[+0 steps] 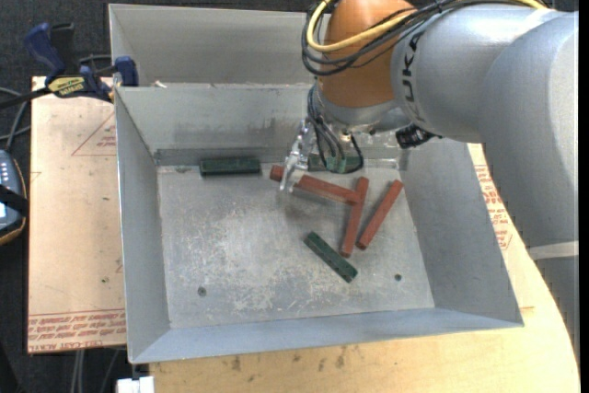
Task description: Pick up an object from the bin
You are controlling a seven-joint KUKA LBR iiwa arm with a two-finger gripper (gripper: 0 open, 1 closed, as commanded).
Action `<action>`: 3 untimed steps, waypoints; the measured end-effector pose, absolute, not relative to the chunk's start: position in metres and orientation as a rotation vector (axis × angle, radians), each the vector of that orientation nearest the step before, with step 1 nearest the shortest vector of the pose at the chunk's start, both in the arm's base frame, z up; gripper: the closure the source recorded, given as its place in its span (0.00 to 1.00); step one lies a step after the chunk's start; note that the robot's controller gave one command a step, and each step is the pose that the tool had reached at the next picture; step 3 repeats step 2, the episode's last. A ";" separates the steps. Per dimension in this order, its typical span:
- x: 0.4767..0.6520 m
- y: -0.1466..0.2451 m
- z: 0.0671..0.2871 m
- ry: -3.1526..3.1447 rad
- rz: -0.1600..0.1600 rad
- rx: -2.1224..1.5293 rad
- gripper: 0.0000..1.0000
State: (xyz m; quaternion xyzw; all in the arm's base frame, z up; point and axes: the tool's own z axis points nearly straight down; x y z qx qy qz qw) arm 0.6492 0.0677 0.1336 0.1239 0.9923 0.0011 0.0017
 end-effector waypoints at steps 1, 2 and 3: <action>0.649 0.068 0.145 3.114 0.003 0.389 1.00; 0.648 0.068 0.157 3.118 0.002 0.389 1.00; 0.648 0.068 0.157 3.118 0.002 0.389 1.00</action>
Offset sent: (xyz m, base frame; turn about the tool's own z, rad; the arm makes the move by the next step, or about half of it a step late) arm 0.0000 0.0000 0.0626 0.0000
